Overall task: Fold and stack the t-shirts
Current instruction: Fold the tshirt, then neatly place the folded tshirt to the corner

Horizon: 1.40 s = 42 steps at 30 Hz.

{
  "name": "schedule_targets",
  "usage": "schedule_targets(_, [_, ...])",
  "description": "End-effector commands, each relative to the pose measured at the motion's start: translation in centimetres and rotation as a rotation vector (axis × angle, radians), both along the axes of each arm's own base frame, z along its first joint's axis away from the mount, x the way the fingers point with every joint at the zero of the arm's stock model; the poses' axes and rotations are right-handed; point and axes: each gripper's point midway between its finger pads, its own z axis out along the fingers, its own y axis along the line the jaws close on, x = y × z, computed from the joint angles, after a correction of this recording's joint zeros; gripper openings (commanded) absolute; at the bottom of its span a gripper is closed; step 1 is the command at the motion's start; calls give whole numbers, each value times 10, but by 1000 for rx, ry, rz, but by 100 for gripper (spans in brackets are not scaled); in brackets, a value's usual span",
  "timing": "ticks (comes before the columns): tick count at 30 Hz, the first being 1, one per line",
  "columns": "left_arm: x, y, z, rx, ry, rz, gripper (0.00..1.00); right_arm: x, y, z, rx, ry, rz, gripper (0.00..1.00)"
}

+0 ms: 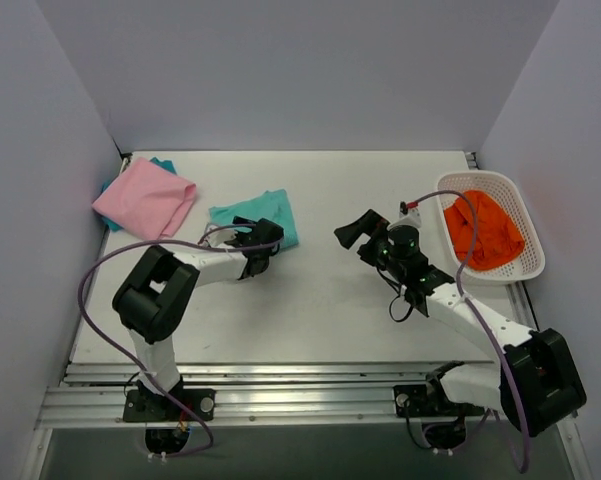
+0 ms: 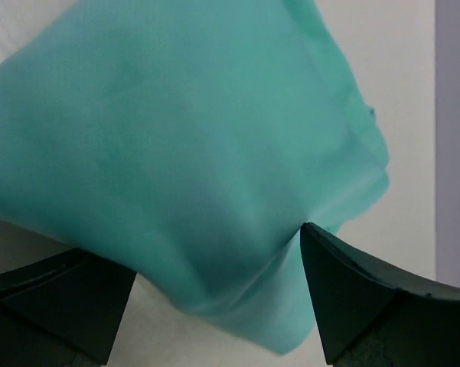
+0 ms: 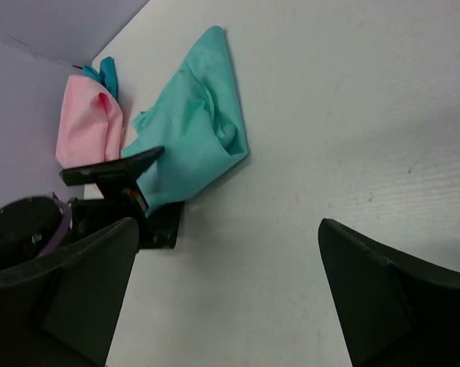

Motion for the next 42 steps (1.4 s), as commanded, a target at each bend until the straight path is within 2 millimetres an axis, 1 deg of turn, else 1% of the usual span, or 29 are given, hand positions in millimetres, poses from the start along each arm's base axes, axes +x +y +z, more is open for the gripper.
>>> schedule_targets(1, [12,33,-28,-22,61,171,97,-25,-12,9,2,9,-15,100])
schedule_targets(3, [21,39,-39,-51,81,191,97,-35,-18,10,-22,18,-13,100])
schedule_targets(4, [22,42,-52,-47,102,190,89,-39,-22,22,-16,-14,-18,100])
schedule_targets(5, [32,35,-53,-96,83,167,79,-41,-27,27,-25,-26,-29,100])
schedule_targets(6, [41,45,-58,-86,84,148,62,-46,-31,35,-23,-40,-34,100])
schedule_targets(7, [59,40,-56,-130,23,123,24,-48,-34,38,-27,-50,-38,100])
schedule_targets(9, [73,40,-57,-149,32,26,3,-54,-37,46,-24,-70,-38,100])
schedule_targets(10, [95,55,-48,-151,5,23,2,-56,-38,47,-27,-75,-37,100])
schedule_targets(13, [132,68,-33,-19,14,-145,2,-61,-42,46,-39,-75,-36,100])
schedule_targets(14, [164,80,0,1,-24,-157,2,-62,-42,45,-41,-74,-35,100])
schedule_targets(15, [178,85,11,95,-25,-245,2,-62,-42,47,-32,-85,-32,100])
schedule_targets(16, [185,78,-5,106,29,-350,2,-62,-42,48,-24,-92,-32,100])
schedule_targets(17, [219,84,41,126,-49,-373,2,-63,-40,46,-20,-92,-25,100])
schedule_targets(18, [229,85,50,203,-45,-449,2,-63,-39,48,-9,-102,-21,100])
schedule_targets(19, [227,81,23,212,47,-522,2,-63,-37,49,-2,-106,-6,100])
schedule_targets(20, [254,83,73,244,-48,-530,2,-63,-35,49,-2,-106,2,100])
schedule_targets(21, [258,85,79,303,-39,-569,2,-63,-34,47,-5,-101,8,100])
schedule_targets(22, [257,87,64,323,14,-596,2,-63,-33,48,-11,-102,20,100])
schedule_targets(23, [263,93,73,350,5,-591,2,-64,-32,47,-17,-98,26,100])
schedule_targets(24, [270,96,100,411,-41,-600,2,-65,-32,47,-18,-100,30,100])
schedule_targets(29, [274,136,130,508,-51,-557,2,-69,-35,41,-41,-97,41,100])
schedule_targets(33, [263,189,150,512,-19,-479,2,-69,-31,32,-46,-90,64,100])
schedule_targets(36, [243,250,169,540,35,-345,2,-68,-24,23,-45,-71,100,100])
schedule_targets(37, [235,270,199,566,-7,-292,2,-68,-22,21,-45,-68,109,100])
schedule_targets(38, [226,282,181,566,45,-280,2,-68,-21,20,-43,-70,117,100])
schedule_targets(39, [218,295,184,571,52,-251,2,-68,-18,15,-44,-56,129,100])
schedule_targets(40, [209,307,205,579,19,-212,2,-67,-18,14,-44,-54,132,100])
schedule_targets(41, [196,331,187,557,65,-184,2,-66,-16,13,-42,-58,136,100])
schedule_targets(42, [188,340,189,539,57,-167,2,-66,-16,8,-46,-44,140,100])
